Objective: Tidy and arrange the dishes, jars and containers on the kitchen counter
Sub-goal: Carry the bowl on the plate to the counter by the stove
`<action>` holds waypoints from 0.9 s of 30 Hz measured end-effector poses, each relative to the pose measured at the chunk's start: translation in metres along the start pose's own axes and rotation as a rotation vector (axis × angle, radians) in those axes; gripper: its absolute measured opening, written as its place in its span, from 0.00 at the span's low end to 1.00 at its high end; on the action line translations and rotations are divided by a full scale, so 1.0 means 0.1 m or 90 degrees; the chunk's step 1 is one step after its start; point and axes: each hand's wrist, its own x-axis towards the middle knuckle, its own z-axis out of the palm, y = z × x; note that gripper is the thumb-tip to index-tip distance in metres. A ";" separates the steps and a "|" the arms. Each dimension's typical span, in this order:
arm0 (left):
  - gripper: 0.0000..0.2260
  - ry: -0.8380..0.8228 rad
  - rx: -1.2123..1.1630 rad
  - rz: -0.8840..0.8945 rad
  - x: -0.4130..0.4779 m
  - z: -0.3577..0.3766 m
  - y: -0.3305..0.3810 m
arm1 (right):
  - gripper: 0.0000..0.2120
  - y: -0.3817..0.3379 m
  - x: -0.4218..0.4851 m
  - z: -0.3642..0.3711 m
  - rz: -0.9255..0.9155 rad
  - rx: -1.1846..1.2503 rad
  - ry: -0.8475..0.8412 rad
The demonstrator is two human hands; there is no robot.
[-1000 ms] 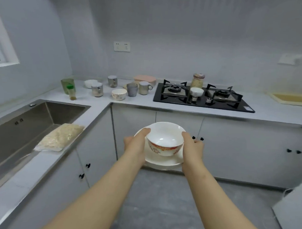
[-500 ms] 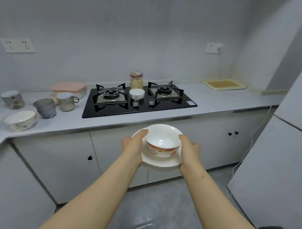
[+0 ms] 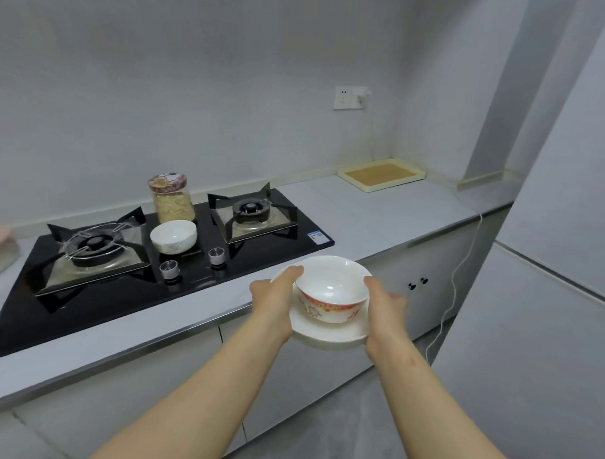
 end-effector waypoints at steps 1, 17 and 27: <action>0.28 -0.003 -0.002 -0.001 0.10 0.09 0.01 | 0.16 -0.04 0.10 0.00 0.004 0.001 0.001; 0.29 0.032 -0.027 -0.038 1.62 2.32 0.29 | 0.14 -1.22 2.71 -0.16 0.008 -0.066 -0.069; 0.27 0.053 -0.023 -0.034 2.90 2.85 0.67 | 0.22 -1.45 4.02 0.46 0.059 -0.131 -0.099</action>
